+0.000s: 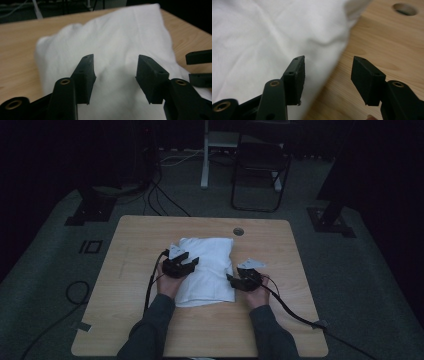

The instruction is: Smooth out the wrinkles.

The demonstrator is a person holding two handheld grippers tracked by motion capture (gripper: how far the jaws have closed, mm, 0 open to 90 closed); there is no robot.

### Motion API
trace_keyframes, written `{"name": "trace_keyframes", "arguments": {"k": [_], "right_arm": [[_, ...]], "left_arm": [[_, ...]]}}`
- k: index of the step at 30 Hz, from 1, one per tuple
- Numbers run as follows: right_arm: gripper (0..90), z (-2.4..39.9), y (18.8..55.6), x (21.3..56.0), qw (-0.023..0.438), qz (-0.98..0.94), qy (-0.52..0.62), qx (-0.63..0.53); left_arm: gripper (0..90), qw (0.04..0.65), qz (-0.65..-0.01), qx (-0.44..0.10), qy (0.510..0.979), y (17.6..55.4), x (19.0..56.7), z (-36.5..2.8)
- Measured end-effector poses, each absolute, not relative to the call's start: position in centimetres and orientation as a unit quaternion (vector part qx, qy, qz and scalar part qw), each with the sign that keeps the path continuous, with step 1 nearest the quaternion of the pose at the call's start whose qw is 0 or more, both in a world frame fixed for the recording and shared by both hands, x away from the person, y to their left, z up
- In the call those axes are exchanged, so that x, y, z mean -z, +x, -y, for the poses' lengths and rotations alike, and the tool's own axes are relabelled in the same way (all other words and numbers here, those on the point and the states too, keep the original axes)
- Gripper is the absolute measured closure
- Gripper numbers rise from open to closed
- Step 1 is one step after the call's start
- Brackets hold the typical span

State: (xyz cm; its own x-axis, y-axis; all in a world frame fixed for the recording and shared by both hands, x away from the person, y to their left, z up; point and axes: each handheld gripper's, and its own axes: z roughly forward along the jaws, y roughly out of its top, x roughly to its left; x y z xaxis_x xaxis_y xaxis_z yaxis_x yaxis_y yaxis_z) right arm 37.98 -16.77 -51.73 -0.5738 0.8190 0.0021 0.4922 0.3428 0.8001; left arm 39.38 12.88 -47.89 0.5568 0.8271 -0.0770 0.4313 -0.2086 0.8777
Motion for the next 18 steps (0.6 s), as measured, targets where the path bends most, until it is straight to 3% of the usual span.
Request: {"name": "trace_keyframes", "arguments": {"k": [8,18], "right_arm": [[41.1,20.6,36.2,51.8,0.206,-0.782,0.436,-0.395],[40.6,22.3,35.9,51.8,0.203,-0.77,0.456,-0.397]], "left_arm": [[45.2,0.45,-0.424,-0.22,0.755,36.7,47.7,-15.6],[44.6,0.453,-0.441,-0.21,0.746,35.4,48.5,-18.0]]}}
